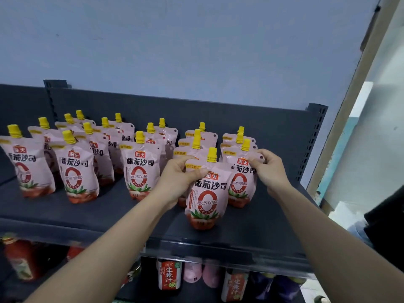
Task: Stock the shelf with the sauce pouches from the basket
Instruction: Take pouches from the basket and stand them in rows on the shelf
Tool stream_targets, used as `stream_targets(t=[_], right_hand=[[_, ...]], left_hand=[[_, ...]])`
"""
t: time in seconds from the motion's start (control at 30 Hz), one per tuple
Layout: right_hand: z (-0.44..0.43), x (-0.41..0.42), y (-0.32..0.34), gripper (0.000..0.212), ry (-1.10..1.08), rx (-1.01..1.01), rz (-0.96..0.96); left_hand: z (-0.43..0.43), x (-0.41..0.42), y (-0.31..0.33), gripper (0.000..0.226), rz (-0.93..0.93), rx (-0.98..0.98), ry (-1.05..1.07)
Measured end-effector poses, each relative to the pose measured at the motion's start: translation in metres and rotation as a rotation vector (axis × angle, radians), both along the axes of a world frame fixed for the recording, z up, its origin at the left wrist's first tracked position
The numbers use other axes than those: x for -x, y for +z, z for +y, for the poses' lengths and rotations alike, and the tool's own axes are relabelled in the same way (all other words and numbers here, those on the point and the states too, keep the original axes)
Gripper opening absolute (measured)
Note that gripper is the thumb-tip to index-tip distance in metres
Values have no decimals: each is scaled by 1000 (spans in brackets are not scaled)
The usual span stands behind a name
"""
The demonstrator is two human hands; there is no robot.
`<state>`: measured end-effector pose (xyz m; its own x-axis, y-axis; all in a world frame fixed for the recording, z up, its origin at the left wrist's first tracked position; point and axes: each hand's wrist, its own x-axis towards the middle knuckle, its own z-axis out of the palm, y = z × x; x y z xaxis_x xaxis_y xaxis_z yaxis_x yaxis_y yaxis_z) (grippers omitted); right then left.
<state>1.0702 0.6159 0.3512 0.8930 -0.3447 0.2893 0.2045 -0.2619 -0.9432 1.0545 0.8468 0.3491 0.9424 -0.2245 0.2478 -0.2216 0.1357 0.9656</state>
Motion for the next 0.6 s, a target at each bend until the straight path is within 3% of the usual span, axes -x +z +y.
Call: stream_targets(t=[0.27,0.6], right_hand=[[-7,-5,-1,27,39,-1,-11],[-24,-7,-9,14,4,25,45]], left_hand=[[-33,1,1,11,-17,-2,-49],[-53,-8,-3,12,40,-137,-68]])
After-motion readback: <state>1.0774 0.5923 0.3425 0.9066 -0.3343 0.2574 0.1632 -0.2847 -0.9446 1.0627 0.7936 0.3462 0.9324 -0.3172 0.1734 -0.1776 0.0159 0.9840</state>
